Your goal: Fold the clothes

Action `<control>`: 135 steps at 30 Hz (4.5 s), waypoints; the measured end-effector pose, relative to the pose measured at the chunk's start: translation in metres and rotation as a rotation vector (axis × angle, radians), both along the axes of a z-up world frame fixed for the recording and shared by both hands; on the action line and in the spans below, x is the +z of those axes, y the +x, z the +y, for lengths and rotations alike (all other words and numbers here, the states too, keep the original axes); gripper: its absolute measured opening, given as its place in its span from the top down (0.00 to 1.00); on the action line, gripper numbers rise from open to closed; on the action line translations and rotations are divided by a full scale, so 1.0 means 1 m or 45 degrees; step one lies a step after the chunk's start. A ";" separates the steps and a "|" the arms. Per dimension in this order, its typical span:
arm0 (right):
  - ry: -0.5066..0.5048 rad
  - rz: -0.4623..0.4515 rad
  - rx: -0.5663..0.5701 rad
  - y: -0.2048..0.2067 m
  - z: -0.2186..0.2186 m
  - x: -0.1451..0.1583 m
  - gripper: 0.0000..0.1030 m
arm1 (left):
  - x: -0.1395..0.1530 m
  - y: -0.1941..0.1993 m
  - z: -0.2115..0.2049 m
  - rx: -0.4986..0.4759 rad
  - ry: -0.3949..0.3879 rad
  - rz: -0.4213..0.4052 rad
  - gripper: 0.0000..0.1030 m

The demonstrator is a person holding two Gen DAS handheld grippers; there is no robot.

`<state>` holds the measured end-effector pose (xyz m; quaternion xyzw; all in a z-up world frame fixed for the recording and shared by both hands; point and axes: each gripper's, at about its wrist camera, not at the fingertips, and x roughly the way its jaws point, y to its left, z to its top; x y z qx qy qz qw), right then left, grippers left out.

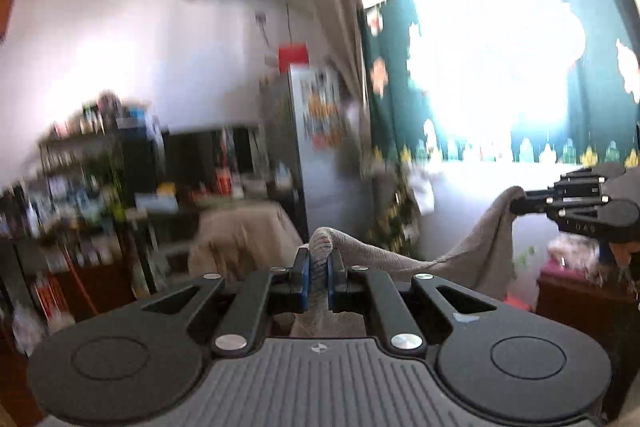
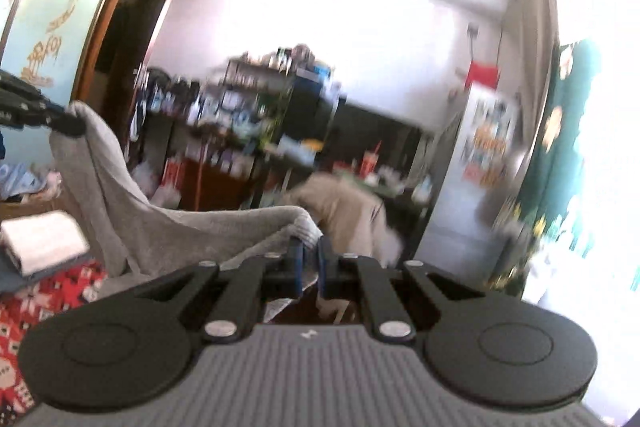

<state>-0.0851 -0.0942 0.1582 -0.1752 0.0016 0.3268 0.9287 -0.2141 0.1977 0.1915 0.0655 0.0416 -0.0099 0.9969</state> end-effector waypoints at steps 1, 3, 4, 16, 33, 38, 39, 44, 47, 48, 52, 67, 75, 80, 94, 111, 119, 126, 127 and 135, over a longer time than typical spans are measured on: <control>0.010 -0.031 0.001 -0.007 -0.002 0.010 0.93 | 0.008 -0.007 -0.002 0.005 0.010 -0.024 0.92; 0.029 -0.086 0.010 -0.023 -0.007 0.028 0.93 | 0.021 -0.020 -0.004 0.014 0.027 -0.066 0.92; 0.036 -0.111 0.017 -0.033 -0.010 0.036 0.93 | 0.025 -0.027 -0.005 0.017 0.032 -0.082 0.92; 0.042 -0.214 0.089 -0.119 -0.032 0.086 0.93 | 0.027 -0.058 -0.006 -0.038 -0.039 -0.048 0.92; -0.205 0.500 -0.025 0.072 0.062 -0.144 0.92 | -0.195 0.141 0.050 0.107 -0.351 0.575 0.92; -0.265 0.628 -0.066 0.156 0.107 -0.203 0.92 | -0.238 0.206 0.074 0.185 -0.396 0.696 0.92; -0.273 0.648 -0.074 0.175 0.117 -0.214 0.93 | -0.245 0.217 0.078 0.196 -0.399 0.712 0.92; -0.313 0.766 -0.102 0.260 0.161 -0.262 0.91 | -0.277 0.261 0.089 0.218 -0.448 0.807 0.90; -0.333 0.837 -0.112 0.284 0.172 -0.285 0.84 | -0.286 0.261 0.089 0.197 -0.462 0.830 0.78; -0.335 0.843 -0.116 0.282 0.171 -0.288 0.81 | -0.287 0.259 0.087 0.192 -0.459 0.832 0.74; -0.290 0.833 -0.127 0.252 0.152 -0.275 0.67 | -0.276 0.234 0.081 0.191 -0.446 0.807 0.57; -0.329 0.853 0.091 0.065 0.102 -0.233 0.62 | -0.258 0.096 0.062 0.252 -0.486 0.741 0.37; -0.261 0.911 0.099 0.013 0.114 -0.276 0.65 | -0.282 0.030 0.050 0.310 -0.615 0.762 0.38; -0.243 0.903 0.097 0.013 0.131 -0.285 0.69 | -0.289 0.008 0.046 0.327 -0.658 0.770 0.38; -0.063 0.856 -0.224 0.061 0.053 -0.243 0.99 | -0.304 0.017 0.043 0.320 -0.672 0.779 0.40; 0.044 0.829 -0.741 0.131 -0.067 -0.257 1.00 | -0.303 0.014 0.058 0.407 -0.647 0.799 0.40; 0.036 0.825 -0.861 0.140 -0.078 -0.269 1.00 | -0.304 0.019 0.073 0.464 -0.644 0.777 0.49; 0.002 0.863 -0.860 0.135 -0.073 -0.284 0.94 | -0.307 0.045 0.104 0.524 -0.730 0.725 0.54; 0.010 0.863 -0.859 0.133 -0.074 -0.284 0.92 | -0.308 0.050 0.109 0.534 -0.752 0.716 0.54; 0.063 0.856 -0.833 0.100 -0.089 -0.264 0.80 | -0.315 0.087 0.122 0.574 -0.735 0.813 0.79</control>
